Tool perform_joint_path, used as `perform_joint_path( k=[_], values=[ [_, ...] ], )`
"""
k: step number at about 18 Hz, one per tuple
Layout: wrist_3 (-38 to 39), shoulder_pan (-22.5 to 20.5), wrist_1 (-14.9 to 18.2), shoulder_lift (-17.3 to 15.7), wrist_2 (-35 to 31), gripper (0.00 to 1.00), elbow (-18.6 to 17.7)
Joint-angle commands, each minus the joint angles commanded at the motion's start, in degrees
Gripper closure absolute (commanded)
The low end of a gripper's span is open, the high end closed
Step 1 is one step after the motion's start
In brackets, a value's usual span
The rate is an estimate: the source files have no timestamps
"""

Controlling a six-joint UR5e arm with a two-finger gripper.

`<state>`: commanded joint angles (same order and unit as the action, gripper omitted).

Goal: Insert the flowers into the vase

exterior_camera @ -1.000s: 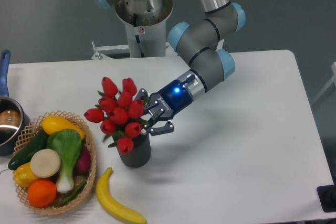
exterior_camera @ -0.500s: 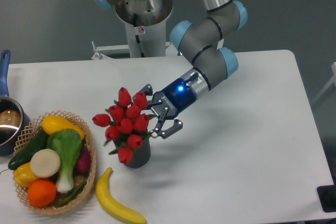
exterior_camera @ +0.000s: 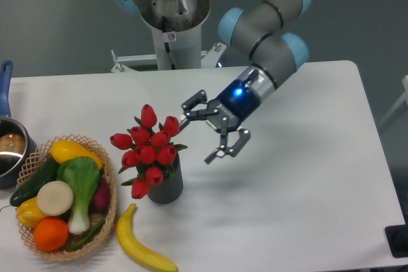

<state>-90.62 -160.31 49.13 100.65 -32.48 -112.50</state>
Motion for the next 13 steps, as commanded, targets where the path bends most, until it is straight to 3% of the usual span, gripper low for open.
perform_joint_path(
  k=[5, 10, 13],
  values=[
    [-0.18, -2.55, 0.09, -5.98, -16.44, 0.00, 2.27],
    [0.00, -2.37, 0.18, -7.40, -37.27, 0.00, 7.64],
    [-0.26, -3.16, 0.44, -7.57, -43.52, 0.00, 8.79]
  ],
)
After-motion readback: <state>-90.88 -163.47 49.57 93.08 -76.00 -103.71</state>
